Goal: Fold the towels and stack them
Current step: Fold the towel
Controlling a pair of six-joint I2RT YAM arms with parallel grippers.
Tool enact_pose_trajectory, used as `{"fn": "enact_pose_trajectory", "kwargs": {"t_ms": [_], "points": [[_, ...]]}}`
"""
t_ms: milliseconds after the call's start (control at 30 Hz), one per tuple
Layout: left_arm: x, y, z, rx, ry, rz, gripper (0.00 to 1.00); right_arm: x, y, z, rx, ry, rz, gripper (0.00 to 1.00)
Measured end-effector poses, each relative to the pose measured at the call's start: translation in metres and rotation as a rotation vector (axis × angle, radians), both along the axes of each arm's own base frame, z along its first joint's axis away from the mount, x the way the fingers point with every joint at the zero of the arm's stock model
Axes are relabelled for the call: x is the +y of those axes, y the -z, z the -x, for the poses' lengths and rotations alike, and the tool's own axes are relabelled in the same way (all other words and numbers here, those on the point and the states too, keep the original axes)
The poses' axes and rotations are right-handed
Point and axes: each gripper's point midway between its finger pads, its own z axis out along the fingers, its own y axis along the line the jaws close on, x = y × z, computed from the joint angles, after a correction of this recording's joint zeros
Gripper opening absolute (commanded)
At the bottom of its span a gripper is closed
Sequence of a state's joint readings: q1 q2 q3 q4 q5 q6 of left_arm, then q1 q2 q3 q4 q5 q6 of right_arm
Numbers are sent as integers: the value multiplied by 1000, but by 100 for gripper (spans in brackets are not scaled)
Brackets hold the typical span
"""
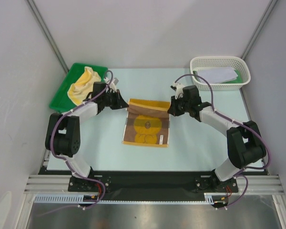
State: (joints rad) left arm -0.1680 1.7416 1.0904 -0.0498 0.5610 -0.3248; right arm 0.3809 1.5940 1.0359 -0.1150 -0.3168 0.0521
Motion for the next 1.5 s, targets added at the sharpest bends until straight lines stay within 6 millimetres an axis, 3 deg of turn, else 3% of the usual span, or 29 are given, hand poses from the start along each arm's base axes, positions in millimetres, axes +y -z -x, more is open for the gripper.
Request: {"fn": "enact_pose_trajectory", "kwargs": {"t_ms": [200, 333, 667, 900, 1100, 1500], "points": [[1, 11, 35, 42, -3, -33, 0, 13, 28, 44, 95, -44, 35, 0], [-8, 13, 50, 45, 4, -54, 0, 17, 36, 64, 122, -63, 60, 0], [0, 16, 77, 68, -54, -73, 0, 8, 8, 71, 69, -27, 56, 0], [4, 20, 88, 92, -89, -59, 0, 8, 26, 94, 131, -30, 63, 0], [10, 38, 117, 142, -102, -60, 0, 8, 25, 105, 147, -31, 64, 0], [5, 33, 124, 134, -102, -52, 0, 8, 30, 121, 176, -23, 72, 0]]}}
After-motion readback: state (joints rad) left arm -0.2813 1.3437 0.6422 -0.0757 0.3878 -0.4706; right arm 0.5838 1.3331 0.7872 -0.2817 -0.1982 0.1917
